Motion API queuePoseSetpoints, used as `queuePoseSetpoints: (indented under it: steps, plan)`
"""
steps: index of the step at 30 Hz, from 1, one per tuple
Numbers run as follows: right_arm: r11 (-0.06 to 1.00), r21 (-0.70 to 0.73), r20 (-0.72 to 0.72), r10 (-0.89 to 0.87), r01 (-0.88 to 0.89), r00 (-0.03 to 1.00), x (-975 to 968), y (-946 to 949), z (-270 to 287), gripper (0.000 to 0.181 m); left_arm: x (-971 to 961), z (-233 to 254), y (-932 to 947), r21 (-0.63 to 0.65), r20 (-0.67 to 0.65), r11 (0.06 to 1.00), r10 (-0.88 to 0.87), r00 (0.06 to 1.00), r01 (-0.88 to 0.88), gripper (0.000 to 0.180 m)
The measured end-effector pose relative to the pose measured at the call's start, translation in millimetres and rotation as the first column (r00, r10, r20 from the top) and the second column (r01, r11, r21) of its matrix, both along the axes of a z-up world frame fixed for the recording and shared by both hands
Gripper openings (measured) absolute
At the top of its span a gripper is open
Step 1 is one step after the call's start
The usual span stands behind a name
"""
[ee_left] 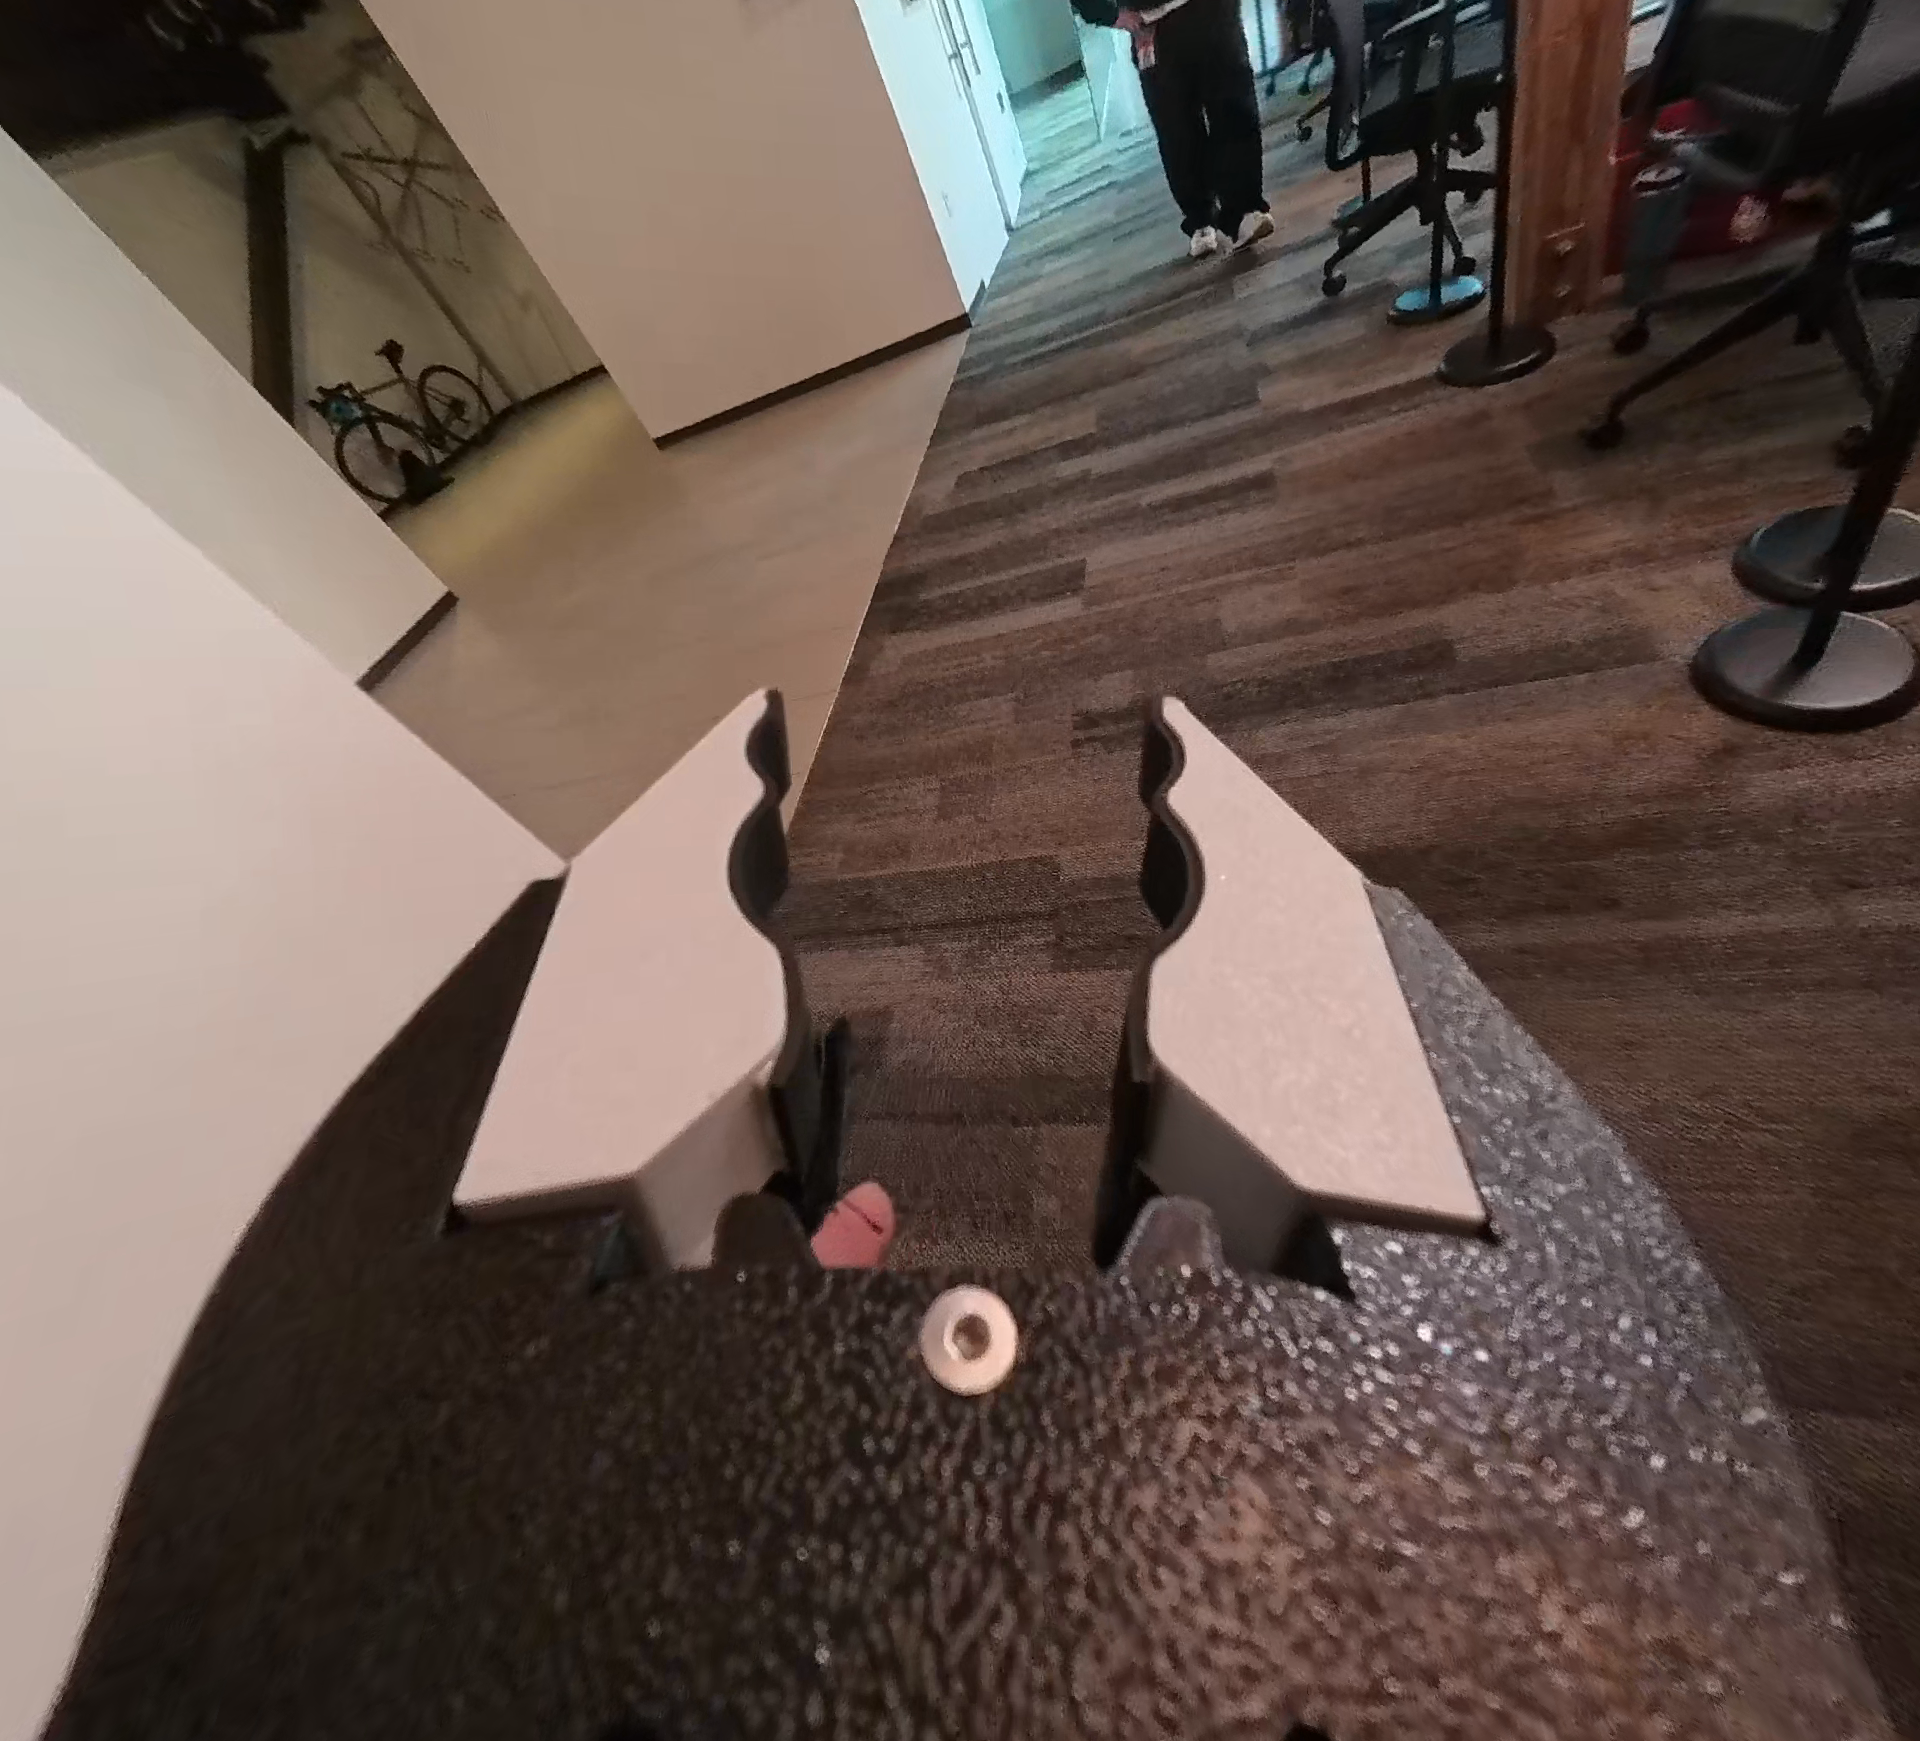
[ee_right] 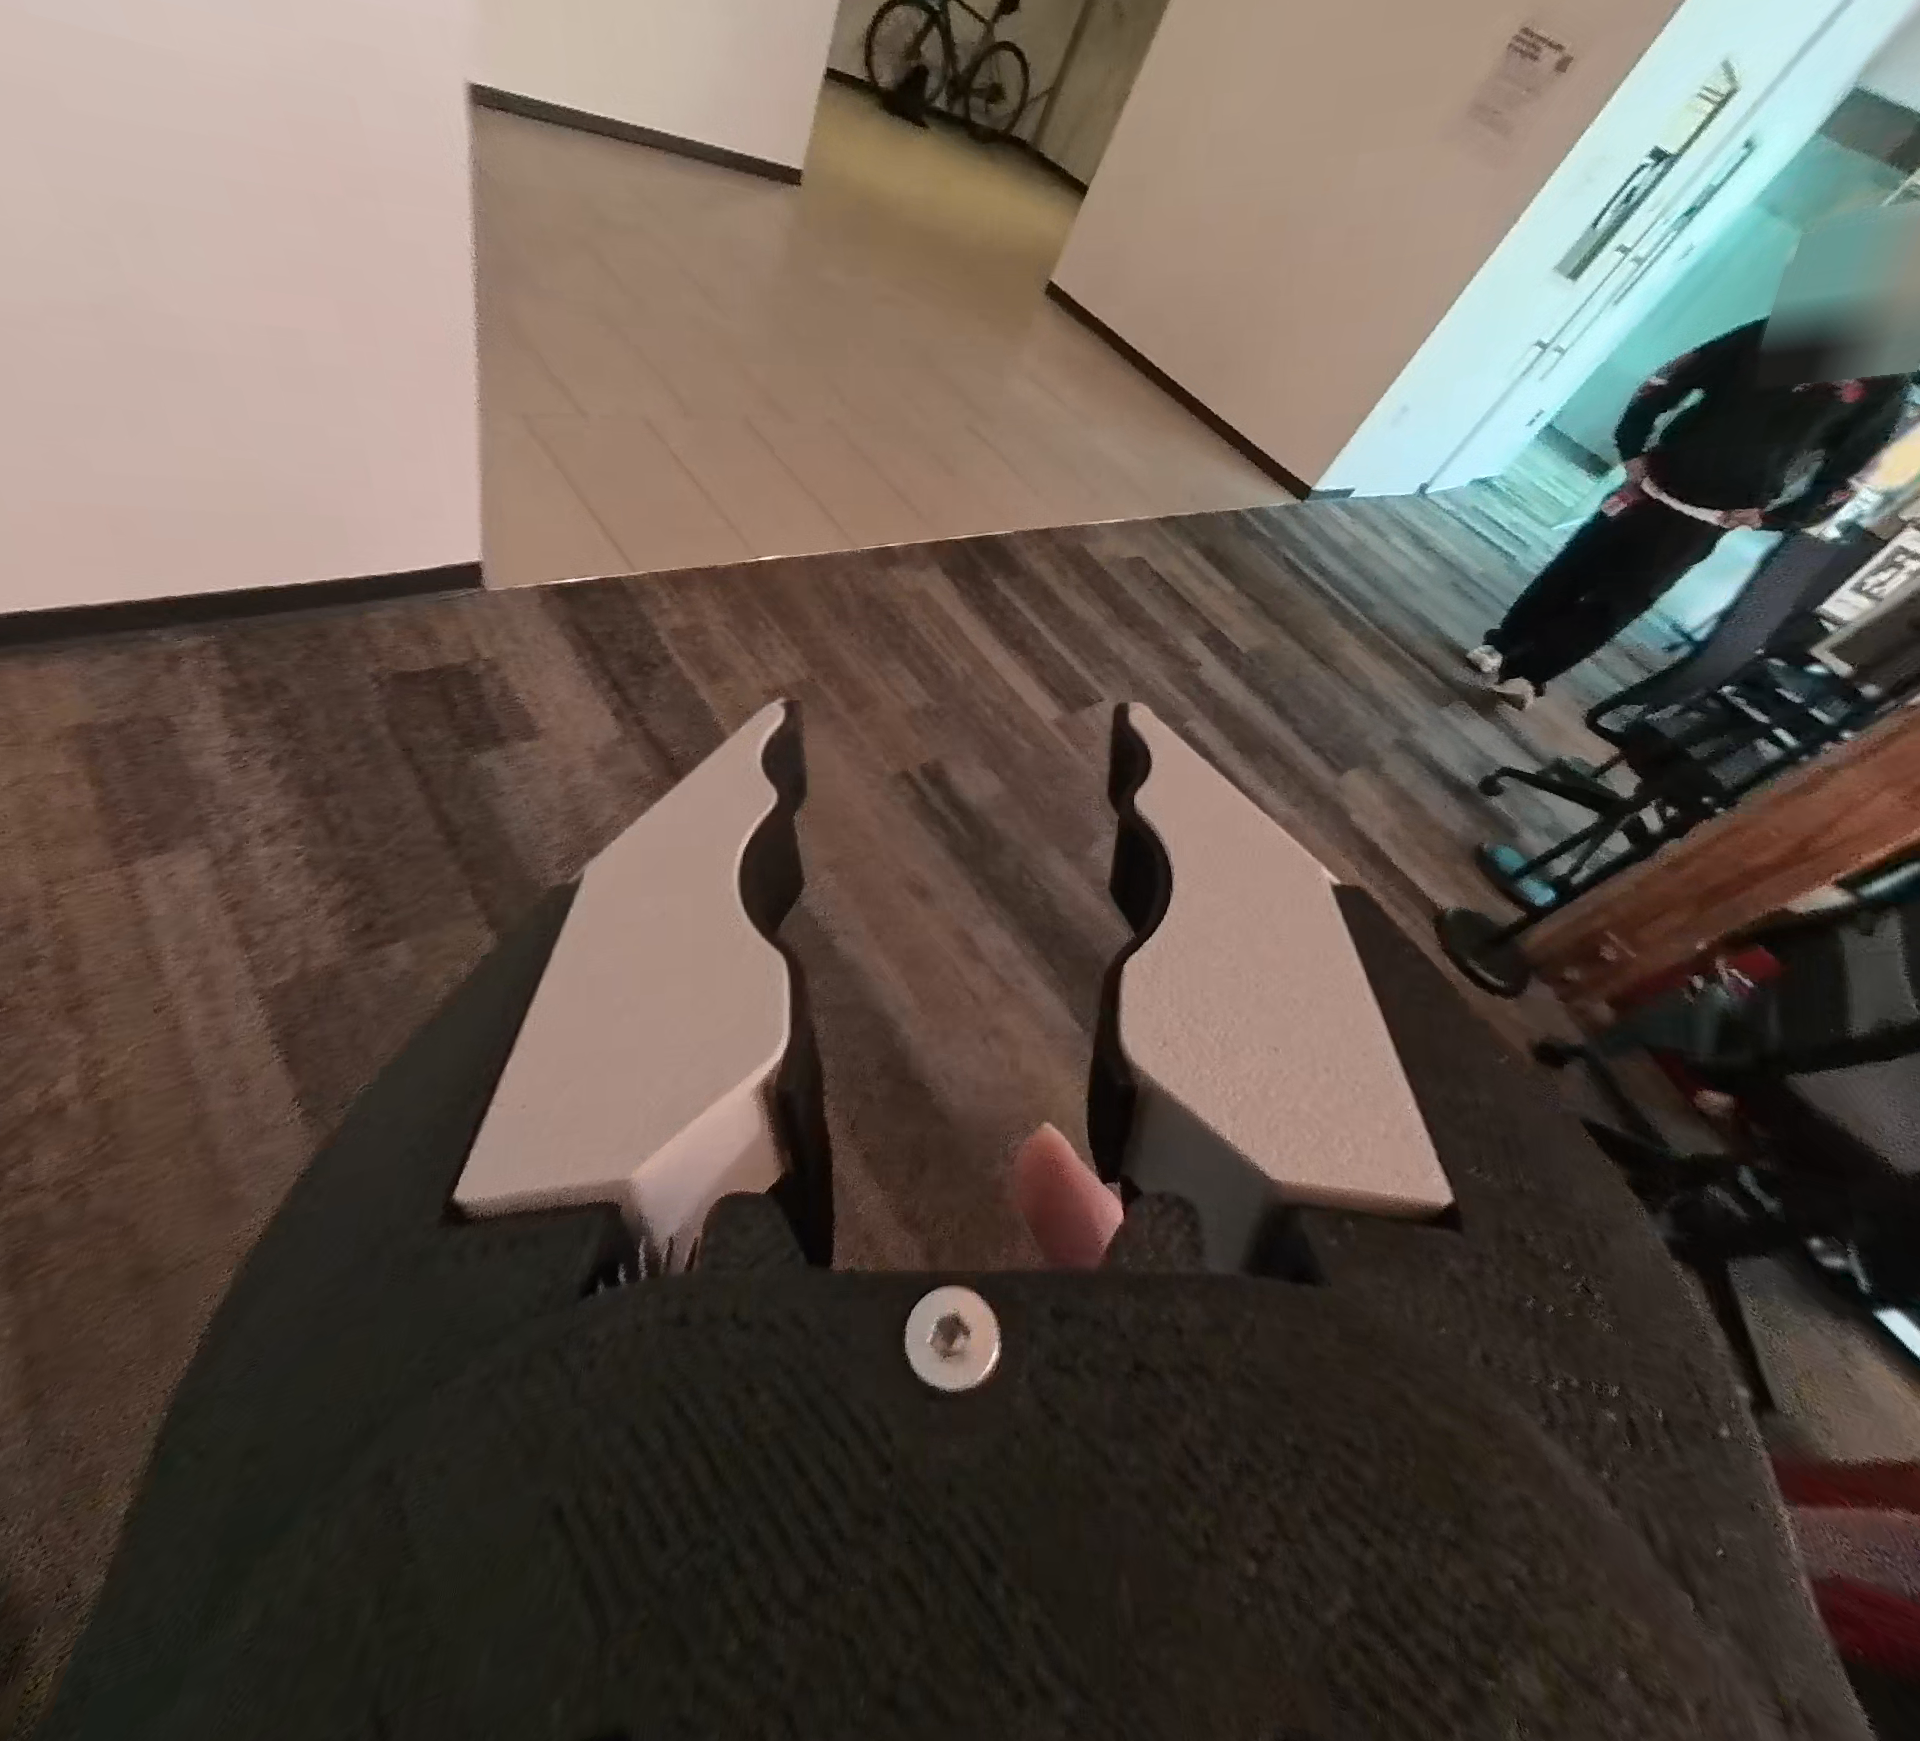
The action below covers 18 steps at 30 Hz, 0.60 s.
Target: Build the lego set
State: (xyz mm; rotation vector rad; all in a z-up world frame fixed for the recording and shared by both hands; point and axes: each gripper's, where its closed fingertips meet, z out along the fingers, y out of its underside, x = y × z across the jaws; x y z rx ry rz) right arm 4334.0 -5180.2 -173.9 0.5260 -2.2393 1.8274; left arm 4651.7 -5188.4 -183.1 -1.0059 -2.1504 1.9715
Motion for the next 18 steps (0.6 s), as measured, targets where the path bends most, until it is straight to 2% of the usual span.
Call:
queuePoseSetpoints:
  steps: [8, 11, 13, 18]
  plan:
    - [0.987, -0.045, -0.045, -0.153, 0.151, 0.987, -56, -232, 9, 0.055, -39, -12, -270, 0.017, 0.01, 0.993, -0.114, 0.993, 0.113, 0.061]
    - [0.983, 0.021, -0.038, -0.184, 0.185, 0.982, -78, -322, 12, 0.055, -77, -2, -371, 0.093, -0.039, 0.969, -0.226, 0.973, 0.229, 0.062]
    - [0.977, -0.021, -0.056, -0.211, 0.211, 0.976, -98, -381, 22, 0.055, -100, 8, -438, 0.066, -0.052, 0.96, -0.27, 0.961, 0.273, 0.061]
    - [0.962, 0.0, -0.064, -0.272, 0.272, 0.96, -153, -523, 20, 0.055, -168, 8, -608, 0.051, -0.027, 0.946, -0.319, 0.947, 0.32, 0.063]
